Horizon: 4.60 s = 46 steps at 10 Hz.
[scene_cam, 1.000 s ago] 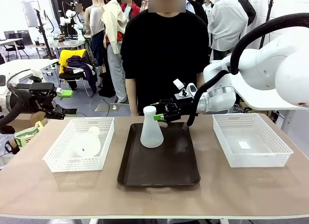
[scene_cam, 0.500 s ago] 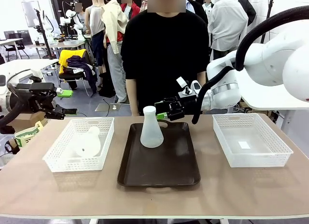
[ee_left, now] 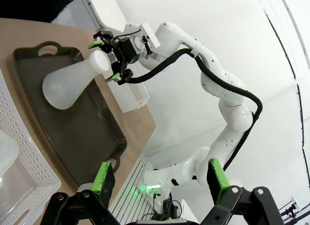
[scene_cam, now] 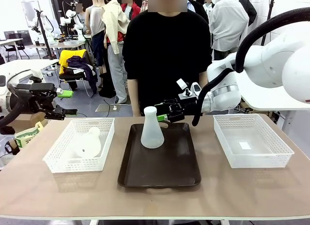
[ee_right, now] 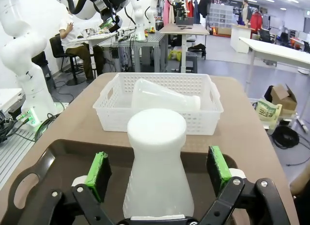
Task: Prepare the laboratory tools.
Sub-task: Pick up the Big flask that the person points to.
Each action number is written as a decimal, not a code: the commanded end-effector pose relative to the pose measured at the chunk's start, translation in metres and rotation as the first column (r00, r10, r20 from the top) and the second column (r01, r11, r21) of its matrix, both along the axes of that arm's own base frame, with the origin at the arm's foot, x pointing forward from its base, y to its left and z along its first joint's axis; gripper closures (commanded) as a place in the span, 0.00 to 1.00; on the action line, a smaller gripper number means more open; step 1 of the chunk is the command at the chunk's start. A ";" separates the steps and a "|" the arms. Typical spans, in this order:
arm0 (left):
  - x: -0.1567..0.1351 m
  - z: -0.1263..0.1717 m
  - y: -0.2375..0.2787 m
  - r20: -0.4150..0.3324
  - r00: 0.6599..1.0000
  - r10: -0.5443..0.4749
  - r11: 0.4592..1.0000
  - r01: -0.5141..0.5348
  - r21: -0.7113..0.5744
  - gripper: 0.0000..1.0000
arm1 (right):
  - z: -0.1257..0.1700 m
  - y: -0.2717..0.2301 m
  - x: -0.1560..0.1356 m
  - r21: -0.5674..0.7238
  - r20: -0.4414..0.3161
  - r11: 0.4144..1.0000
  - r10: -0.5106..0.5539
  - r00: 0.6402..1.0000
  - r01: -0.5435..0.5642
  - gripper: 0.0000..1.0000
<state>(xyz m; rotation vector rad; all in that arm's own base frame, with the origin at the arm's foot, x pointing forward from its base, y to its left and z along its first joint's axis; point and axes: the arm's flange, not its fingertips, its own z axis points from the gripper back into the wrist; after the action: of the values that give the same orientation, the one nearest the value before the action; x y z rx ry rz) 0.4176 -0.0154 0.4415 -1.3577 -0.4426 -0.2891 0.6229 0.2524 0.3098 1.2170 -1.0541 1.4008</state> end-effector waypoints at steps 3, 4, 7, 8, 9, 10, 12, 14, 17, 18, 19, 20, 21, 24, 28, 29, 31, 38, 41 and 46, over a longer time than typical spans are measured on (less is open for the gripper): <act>-0.001 0.002 0.003 0.005 1.000 -0.014 1.000 0.014 0.005 0.00 | 0.000 0.002 0.003 0.011 0.003 1.000 0.010 1.000 -0.010 0.00; -0.001 0.002 0.003 0.005 1.000 -0.014 1.000 0.014 0.005 0.00 | 0.000 0.002 0.003 0.011 0.003 1.000 0.010 1.000 -0.010 0.00; -0.001 0.002 0.003 0.005 1.000 -0.014 1.000 0.014 0.005 0.00 | 0.018 -0.015 0.002 -0.128 0.029 0.991 -0.038 0.999 0.042 0.00; -0.001 0.002 0.003 0.005 1.000 -0.014 1.000 0.014 0.005 0.00 | 0.032 -0.032 0.006 -0.180 0.060 0.979 -0.090 0.994 0.099 0.00; -0.001 0.002 0.003 0.005 1.000 -0.014 1.000 0.014 0.005 0.00 | 0.051 -0.055 0.005 -0.195 0.104 0.964 -0.165 0.981 0.183 0.00; -0.001 0.002 0.003 0.005 1.000 -0.014 1.000 0.014 0.005 0.00 | 0.064 -0.069 0.002 -0.204 0.135 0.950 -0.211 0.968 0.236 0.00; -0.001 0.002 0.003 0.005 1.000 -0.014 1.000 0.014 0.005 0.00 | 0.096 -0.106 -0.012 -0.192 0.202 0.914 -0.320 0.926 0.358 0.00; -0.001 0.002 0.003 0.005 1.000 -0.014 1.000 0.014 0.005 0.00 | 0.111 -0.133 -0.026 -0.204 0.200 0.887 -0.377 0.904 0.415 0.00; -0.001 0.002 0.003 0.005 1.000 -0.014 1.000 0.014 0.005 0.00 | 0.115 -0.173 -0.037 -0.178 0.196 0.840 -0.480 0.855 0.512 0.00; -0.001 0.002 0.003 0.005 1.000 -0.014 1.000 0.014 0.005 0.00 | 0.114 -0.180 -0.039 -0.163 0.193 0.832 -0.501 0.844 0.531 0.00; -0.001 0.002 0.003 0.005 1.000 -0.014 1.000 0.014 0.005 0.00 | 0.113 -0.183 -0.039 -0.162 0.191 0.827 -0.509 0.839 0.539 0.00; -0.001 0.002 0.003 0.005 1.000 -0.014 1.000 0.014 0.005 0.00 | 0.111 -0.183 -0.037 -0.161 0.180 0.830 -0.507 0.843 0.533 0.00; -0.001 0.002 0.003 0.005 1.000 -0.014 1.000 0.014 0.005 0.00 | 0.109 -0.183 -0.036 -0.162 0.176 0.828 -0.511 0.842 0.536 0.00; -0.001 0.002 0.003 0.005 1.000 -0.014 1.000 0.014 0.005 0.00 | 0.115 -0.189 -0.033 -0.178 0.175 0.838 -0.489 0.855 0.516 0.00; -0.001 0.002 0.003 0.005 1.000 -0.014 1.000 0.014 0.005 0.00 | 0.115 -0.189 -0.033 -0.178 0.175 0.838 -0.489 0.855 0.516 0.00; -0.001 0.002 0.003 0.005 1.000 -0.014 1.000 0.014 0.005 0.00 | 0.115 -0.189 -0.033 -0.178 0.175 0.838 -0.489 0.855 0.516 0.00; -0.001 0.002 0.003 0.005 1.000 -0.014 1.000 0.014 0.005 0.00 | 0.115 -0.189 -0.033 -0.178 0.175 0.838 -0.489 0.855 0.516 0.00; 0.002 0.049 -0.025 0.076 0.996 0.055 0.932 -0.078 0.353 0.00 | 0.115 -0.189 -0.033 -0.178 0.175 0.838 -0.489 0.855 0.516 0.00; 0.031 0.090 -0.050 -0.034 0.984 0.174 0.624 -0.083 0.777 0.00 | 0.115 -0.189 -0.033 -0.178 0.175 0.838 -0.489 0.855 0.516 0.00; 0.109 0.070 -0.085 -0.147 0.846 0.512 0.301 -0.016 0.954 0.00 | 0.115 -0.189 -0.033 -0.178 0.175 0.838 -0.489 0.855 0.516 0.00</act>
<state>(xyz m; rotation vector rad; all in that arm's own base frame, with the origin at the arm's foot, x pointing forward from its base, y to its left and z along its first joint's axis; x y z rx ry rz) 0.5003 -0.0849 0.4985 -0.0718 -0.1455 0.0370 0.5907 0.0632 0.4265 0.6271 -1.1698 1.1403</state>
